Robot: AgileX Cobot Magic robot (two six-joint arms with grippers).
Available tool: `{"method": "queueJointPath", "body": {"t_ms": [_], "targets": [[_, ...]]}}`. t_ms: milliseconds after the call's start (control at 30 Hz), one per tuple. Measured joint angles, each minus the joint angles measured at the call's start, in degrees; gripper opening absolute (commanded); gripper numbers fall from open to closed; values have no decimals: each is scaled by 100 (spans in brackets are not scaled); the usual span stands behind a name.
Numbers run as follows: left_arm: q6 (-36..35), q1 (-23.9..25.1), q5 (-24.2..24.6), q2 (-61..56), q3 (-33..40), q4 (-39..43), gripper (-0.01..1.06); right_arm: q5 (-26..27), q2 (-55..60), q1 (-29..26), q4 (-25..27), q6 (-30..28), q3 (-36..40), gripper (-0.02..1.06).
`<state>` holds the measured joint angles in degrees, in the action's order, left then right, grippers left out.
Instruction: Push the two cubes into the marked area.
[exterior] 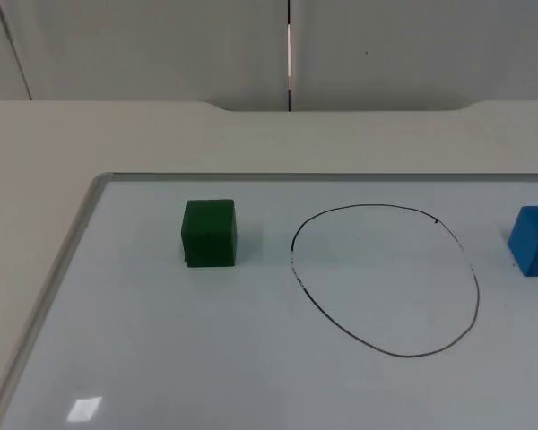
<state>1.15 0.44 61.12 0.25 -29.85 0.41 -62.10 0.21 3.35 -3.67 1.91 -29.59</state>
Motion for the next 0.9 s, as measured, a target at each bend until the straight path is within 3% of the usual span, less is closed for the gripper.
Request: {"method": "queueJointPath", "body": {"t_ms": [167, 467, 900], "targets": [[0, 0, -108, 261, -233, 0, 105, 0, 0, 0, 0, 0, 0, 105], [10, 0, -743, 1278, -453, -82, 97, 0, 0, 0, 0, 0, 0, 105], [357, 0, -1573, 2205, -477, -695, 96, 0, 0, 0, 0, 0, 0, 105]]}}
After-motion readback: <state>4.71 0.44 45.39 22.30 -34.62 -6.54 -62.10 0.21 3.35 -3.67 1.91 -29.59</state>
